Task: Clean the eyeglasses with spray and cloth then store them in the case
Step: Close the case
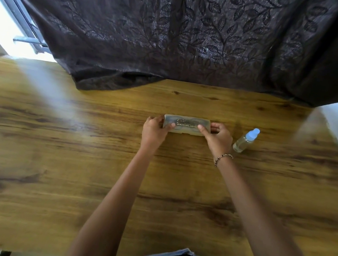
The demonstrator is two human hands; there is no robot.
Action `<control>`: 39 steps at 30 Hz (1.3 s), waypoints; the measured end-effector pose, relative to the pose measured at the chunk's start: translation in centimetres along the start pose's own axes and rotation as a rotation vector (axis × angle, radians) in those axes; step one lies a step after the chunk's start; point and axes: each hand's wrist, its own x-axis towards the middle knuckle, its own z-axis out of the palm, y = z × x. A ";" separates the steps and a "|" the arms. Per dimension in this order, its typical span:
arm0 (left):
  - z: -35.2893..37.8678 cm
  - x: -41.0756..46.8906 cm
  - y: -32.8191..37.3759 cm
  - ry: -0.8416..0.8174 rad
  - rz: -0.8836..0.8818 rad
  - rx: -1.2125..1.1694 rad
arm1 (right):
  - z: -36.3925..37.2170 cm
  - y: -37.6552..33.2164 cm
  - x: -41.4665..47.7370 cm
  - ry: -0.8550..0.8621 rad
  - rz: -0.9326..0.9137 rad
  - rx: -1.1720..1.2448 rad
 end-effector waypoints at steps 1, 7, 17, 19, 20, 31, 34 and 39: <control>-0.1 -0.1 0.0 -0.004 0.000 -0.008 | -0.1 0.0 -0.1 0.002 -0.016 -0.024; -1.0 -1.1 -1.0 0.028 0.055 -0.087 | -1.6 1.2 -1.4 0.014 -0.097 -0.089; -1.6 -1.4 -2.9 -0.002 0.141 0.022 | -7.0 5.9 -3.4 0.257 -0.032 -0.074; -1.5 -1.2 -2.9 -0.017 0.144 0.050 | -7.8 6.1 -3.0 0.293 -0.002 -0.032; -1.4 -1.1 -2.9 -0.027 0.139 0.058 | -8.1 6.0 -2.8 0.289 -0.007 -0.021; -1.2 -1.0 -3.2 -0.006 0.153 0.069 | -6.4 3.4 -0.4 0.116 -0.079 -0.046; -1.1 -1.0 -3.3 0.002 0.156 0.055 | -5.2 2.4 0.1 0.085 -0.097 -0.038; -1.2 -1.2 -3.3 0.003 0.157 0.042 | -4.2 2.1 0.6 0.078 -0.079 -0.070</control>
